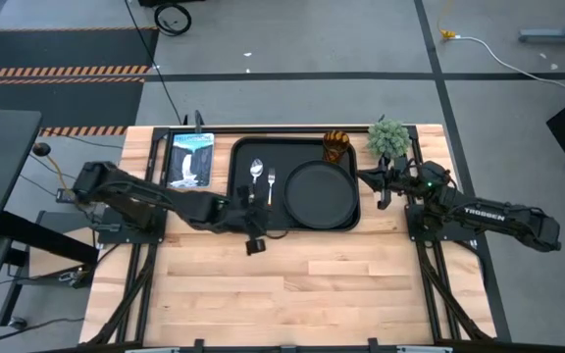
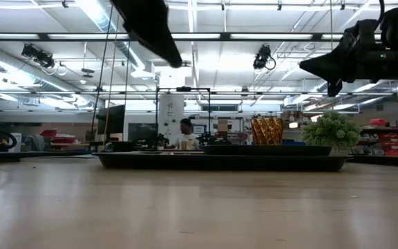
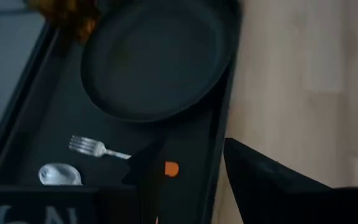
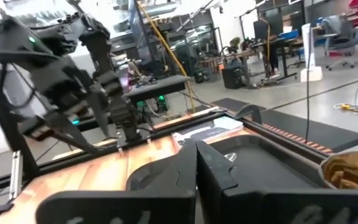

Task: Pick and place plate/cup/fork/spoon on tray
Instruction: Return to Home Position

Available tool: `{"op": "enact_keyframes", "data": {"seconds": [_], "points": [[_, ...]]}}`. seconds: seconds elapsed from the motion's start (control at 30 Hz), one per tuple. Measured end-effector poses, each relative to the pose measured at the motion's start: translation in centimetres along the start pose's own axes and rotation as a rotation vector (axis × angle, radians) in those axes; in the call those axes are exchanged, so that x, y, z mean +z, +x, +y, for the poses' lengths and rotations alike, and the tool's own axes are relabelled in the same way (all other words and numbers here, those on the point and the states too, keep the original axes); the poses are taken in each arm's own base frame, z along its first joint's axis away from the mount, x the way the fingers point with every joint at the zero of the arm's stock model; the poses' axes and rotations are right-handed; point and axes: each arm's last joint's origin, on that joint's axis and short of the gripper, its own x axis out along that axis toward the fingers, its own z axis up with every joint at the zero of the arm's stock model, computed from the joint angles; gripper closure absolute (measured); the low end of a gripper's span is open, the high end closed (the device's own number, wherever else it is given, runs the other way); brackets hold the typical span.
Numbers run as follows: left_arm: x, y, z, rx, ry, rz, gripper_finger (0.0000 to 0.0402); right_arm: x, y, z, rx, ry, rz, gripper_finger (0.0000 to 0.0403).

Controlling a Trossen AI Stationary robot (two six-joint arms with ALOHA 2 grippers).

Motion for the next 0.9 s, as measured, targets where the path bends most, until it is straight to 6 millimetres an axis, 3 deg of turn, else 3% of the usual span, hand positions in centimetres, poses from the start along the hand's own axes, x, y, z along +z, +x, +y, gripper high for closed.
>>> {"op": "enact_keyframes", "data": {"seconds": [0.4, 0.6, 0.9], "points": [[0.0, -8.1, 0.7, -0.16, 0.142, -0.197, 0.023, 0.1, 0.0, -0.4, -0.076, -0.01, -0.017, 0.0382], [0.0, -10.5, 1.5, -0.17, 0.167, -0.284, 0.023, 0.1, 0.0, -0.4, -0.075, -0.012, -0.019, 0.0383], [-0.6, -13.0, 2.4, -0.231, -0.016, -0.309, 0.023, 0.2, 0.0, -0.4, -0.073, -0.015, -0.025, 0.0382]]}}
